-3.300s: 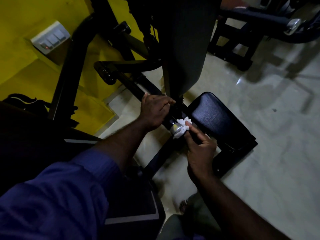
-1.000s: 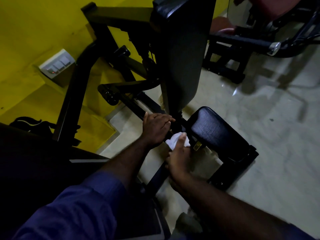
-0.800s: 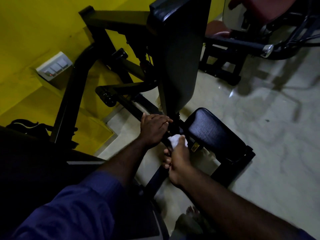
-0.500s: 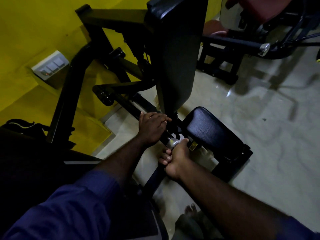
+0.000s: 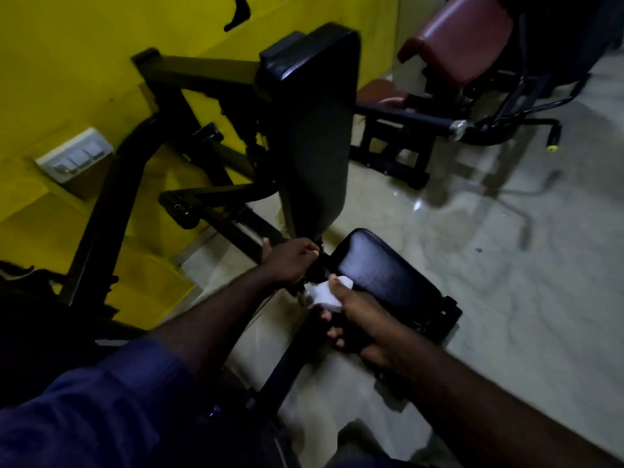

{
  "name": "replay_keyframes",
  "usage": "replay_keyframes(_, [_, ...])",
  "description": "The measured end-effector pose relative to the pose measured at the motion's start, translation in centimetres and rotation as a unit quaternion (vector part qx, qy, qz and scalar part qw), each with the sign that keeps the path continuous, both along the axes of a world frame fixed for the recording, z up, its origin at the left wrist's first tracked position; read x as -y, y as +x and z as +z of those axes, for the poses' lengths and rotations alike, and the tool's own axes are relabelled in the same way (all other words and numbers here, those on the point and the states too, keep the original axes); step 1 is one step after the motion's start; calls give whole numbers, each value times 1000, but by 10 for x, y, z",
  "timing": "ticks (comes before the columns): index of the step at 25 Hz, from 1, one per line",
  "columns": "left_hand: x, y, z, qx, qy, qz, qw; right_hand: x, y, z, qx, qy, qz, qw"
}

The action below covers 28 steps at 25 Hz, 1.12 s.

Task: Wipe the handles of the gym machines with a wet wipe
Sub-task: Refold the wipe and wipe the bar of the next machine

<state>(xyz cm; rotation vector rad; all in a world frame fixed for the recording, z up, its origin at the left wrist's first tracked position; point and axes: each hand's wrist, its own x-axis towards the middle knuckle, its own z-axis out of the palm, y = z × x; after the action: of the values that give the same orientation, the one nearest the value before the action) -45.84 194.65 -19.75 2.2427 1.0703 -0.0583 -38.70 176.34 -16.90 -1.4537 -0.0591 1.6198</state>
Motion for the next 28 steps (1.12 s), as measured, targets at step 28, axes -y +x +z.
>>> replay_keyframes(28, [243,494,105,374,-362,3,853,208,566,71,130,175,-382,898])
